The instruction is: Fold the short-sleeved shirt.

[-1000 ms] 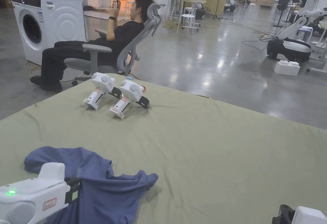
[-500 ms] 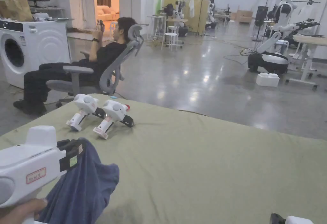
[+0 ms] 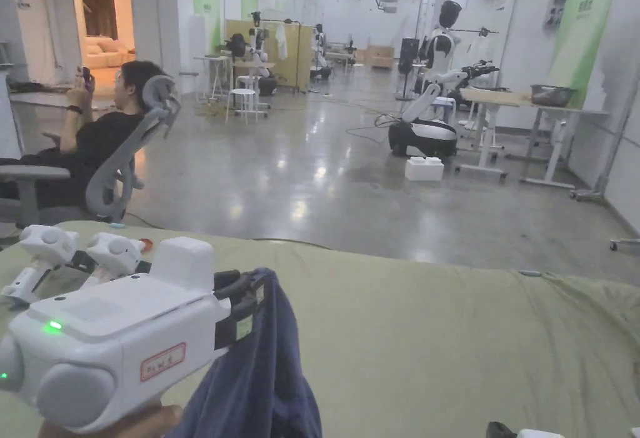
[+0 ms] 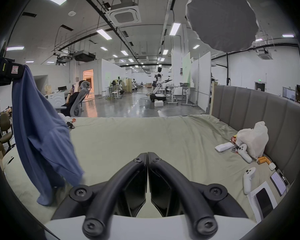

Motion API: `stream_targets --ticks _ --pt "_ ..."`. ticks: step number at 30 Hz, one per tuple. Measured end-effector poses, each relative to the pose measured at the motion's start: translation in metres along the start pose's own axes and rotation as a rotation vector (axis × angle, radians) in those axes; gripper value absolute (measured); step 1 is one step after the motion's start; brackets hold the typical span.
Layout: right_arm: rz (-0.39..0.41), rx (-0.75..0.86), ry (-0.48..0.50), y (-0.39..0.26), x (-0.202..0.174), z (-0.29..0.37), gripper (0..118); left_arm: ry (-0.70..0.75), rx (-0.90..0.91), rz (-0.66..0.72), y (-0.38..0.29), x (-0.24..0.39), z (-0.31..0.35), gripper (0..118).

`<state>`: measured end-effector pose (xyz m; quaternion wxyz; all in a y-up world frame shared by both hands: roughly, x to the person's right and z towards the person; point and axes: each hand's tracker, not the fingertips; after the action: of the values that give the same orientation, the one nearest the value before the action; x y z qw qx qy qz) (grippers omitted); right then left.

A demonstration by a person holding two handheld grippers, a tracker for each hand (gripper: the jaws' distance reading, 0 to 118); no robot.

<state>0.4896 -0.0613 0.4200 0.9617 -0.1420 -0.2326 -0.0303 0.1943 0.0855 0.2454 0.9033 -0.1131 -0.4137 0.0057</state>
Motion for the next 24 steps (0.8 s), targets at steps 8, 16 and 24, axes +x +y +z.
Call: stream_targets --ticks 8,16,24 --pt "-0.037 0.009 -0.098 -0.003 0.056 0.019 1 -0.216 -0.125 -0.033 -0.054 0.097 -0.070 0" --pt "-0.057 -0.016 -0.165 -0.017 0.094 0.029 1 -0.306 -0.342 0.036 -0.146 0.141 -0.107 2" --pt "-0.057 -0.017 -0.161 -0.016 0.090 0.027 1 -0.156 -0.283 0.094 -0.151 0.123 -0.083 58"
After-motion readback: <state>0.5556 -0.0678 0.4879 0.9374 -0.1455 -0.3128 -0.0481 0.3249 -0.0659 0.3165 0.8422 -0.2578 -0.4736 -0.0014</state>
